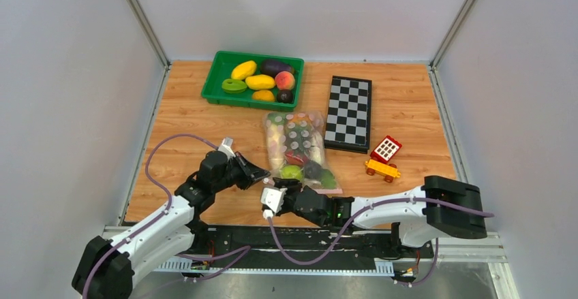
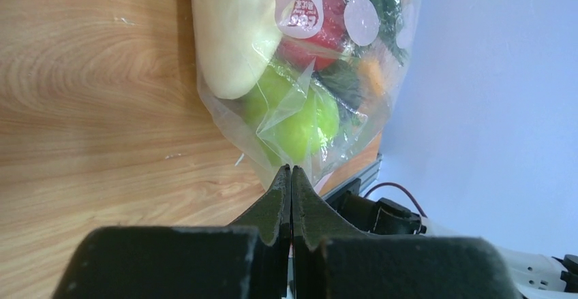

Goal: Open the zip-top bag and remove the fake food

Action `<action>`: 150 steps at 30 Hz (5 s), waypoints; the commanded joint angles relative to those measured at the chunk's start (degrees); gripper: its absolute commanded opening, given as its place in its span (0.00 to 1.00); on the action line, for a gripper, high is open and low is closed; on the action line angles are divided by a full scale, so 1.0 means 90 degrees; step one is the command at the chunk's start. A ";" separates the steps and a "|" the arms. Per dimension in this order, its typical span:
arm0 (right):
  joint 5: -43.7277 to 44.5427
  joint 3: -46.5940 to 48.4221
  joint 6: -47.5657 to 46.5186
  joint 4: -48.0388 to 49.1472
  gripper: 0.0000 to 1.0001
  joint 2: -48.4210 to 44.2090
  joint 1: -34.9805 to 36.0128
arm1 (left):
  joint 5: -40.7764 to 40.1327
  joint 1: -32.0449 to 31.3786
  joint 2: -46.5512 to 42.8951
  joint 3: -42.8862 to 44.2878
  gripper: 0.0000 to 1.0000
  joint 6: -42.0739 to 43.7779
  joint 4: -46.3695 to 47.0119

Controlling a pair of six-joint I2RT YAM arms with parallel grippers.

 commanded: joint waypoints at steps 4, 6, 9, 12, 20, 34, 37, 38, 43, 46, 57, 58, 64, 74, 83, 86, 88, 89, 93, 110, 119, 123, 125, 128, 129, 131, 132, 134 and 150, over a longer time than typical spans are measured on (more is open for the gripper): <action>-0.0033 0.0574 -0.0337 0.0561 0.44 0.0706 0.0151 | -0.0347 -0.0264 -0.0131 0.0447 0.00 -0.0279 -0.0198; 0.0076 0.0627 -0.0448 0.0582 0.43 0.0854 0.0181 | -0.0403 -0.0301 -0.0153 0.0474 0.00 -0.0315 -0.0401; 0.0280 0.0646 -0.0592 0.0734 0.41 0.1015 0.0209 | -0.0456 -0.0343 -0.0168 0.0524 0.00 -0.0317 -0.0543; 0.0383 0.0683 -0.0720 0.0824 0.36 0.1148 0.0210 | -0.0486 -0.0380 -0.0169 0.0561 0.00 -0.0342 -0.0605; 0.0435 0.0757 -0.0875 0.1066 0.23 0.1389 0.0210 | -0.0617 -0.0515 -0.0110 0.0679 0.00 -0.0384 -0.0711; 0.0554 0.0616 -0.0900 0.0882 0.00 0.1390 0.0212 | -0.0750 -0.0626 -0.0045 0.0826 0.00 -0.0532 -0.0769; 0.0496 0.0552 -0.0800 0.0564 0.00 0.1246 0.0210 | -0.0805 -0.0623 -0.0024 0.0928 0.00 -0.0494 -0.0877; 0.0489 0.0524 -0.0769 0.0454 0.00 0.1190 0.0212 | -0.0815 -0.0623 -0.0021 0.0957 0.00 -0.0493 -0.0913; 0.0503 0.0258 -0.0605 -0.0027 0.00 0.0751 0.0213 | -0.0859 -0.0628 -0.0001 0.1108 0.00 -0.0462 -0.1006; 0.0533 0.0125 -0.0529 -0.0291 0.00 0.0554 0.0213 | -0.0863 -0.0629 0.0068 0.1252 0.00 -0.0388 -0.1136; 0.0570 -0.0115 -0.0094 -0.1246 0.01 -0.0013 0.0211 | -0.1005 -0.0618 0.0085 0.1442 0.00 -0.0306 -0.1353; 0.0586 -0.0139 -0.0064 -0.1349 0.01 -0.0094 0.0212 | -0.1054 -0.0623 0.0084 0.1490 0.00 -0.0257 -0.1420; 0.0677 -0.0227 0.0143 -0.2028 0.01 -0.0553 0.0212 | -0.1313 -0.0554 0.0153 0.1754 0.00 0.0055 -0.1772; 0.0957 -0.0095 0.0724 -0.3097 0.00 -0.0910 0.0212 | -0.1270 0.0062 0.0220 0.2060 0.00 0.0700 -0.2312; 0.1092 -0.0073 0.0948 -0.3454 0.00 -0.1192 0.0199 | -0.1180 0.1074 0.0324 0.2463 0.00 0.1668 -0.3013; 0.1115 -0.0072 0.0962 -0.3490 0.00 -0.1229 0.0201 | -0.1209 0.1384 0.0374 0.2540 0.00 0.1948 -0.3181; 0.1137 -0.0072 0.0983 -0.3534 0.00 -0.1252 0.0202 | -0.1274 0.1534 0.0430 0.2598 0.00 0.2126 -0.3299; 0.1142 -0.0072 0.0998 -0.3554 0.00 -0.1262 0.0203 | -0.1296 0.1616 0.0466 0.2627 0.00 0.2220 -0.3342; 0.1155 -0.0072 0.1061 -0.3642 0.00 -0.1313 0.0202 | -0.1275 0.1946 0.0619 0.2658 0.00 0.2472 -0.3432; 0.0972 0.0327 0.1372 -0.4179 0.22 -0.1622 0.0203 | -0.0724 0.2451 0.0736 0.2655 0.00 0.3145 -0.3555; 0.1118 0.1491 0.1450 -0.3603 0.57 -0.0909 0.0193 | 0.0115 0.2439 0.0243 0.2060 0.00 0.2910 -0.3315; 0.1379 0.2051 0.1492 -0.3375 0.59 -0.0008 0.0185 | 0.0180 0.2444 0.0014 0.1994 0.00 0.2886 -0.3400; 0.1537 0.2321 0.1544 -0.3340 0.58 0.0551 0.0167 | 0.0202 0.2445 -0.0048 0.1998 0.00 0.2904 -0.3453; 0.1527 0.2645 0.1573 -0.3305 0.55 0.1124 0.0121 | 0.0238 0.2444 -0.0122 0.1972 0.00 0.2901 -0.3477; 0.1521 0.2719 0.1592 -0.3273 0.55 0.1268 0.0096 | 0.0252 0.2444 -0.0137 0.1949 0.00 0.2892 -0.3474; 0.1518 0.2818 0.1666 -0.3247 0.53 0.1514 0.0049 | 0.0280 0.2444 -0.0171 0.1909 0.00 0.2878 -0.3459; 0.1525 0.2846 0.1697 -0.3220 0.52 0.1612 0.0004 | 0.0299 0.2442 -0.0181 0.1898 0.00 0.2877 -0.3447; 0.1577 0.2872 0.1766 -0.3205 0.50 0.1781 -0.0052 | 0.0329 0.2444 -0.0214 0.1857 0.00 0.2883 -0.3439; 0.1362 0.2982 0.1876 -0.3682 0.48 0.1309 -0.0180 | 0.0410 0.2443 -0.0214 0.1818 0.00 0.2935 -0.3377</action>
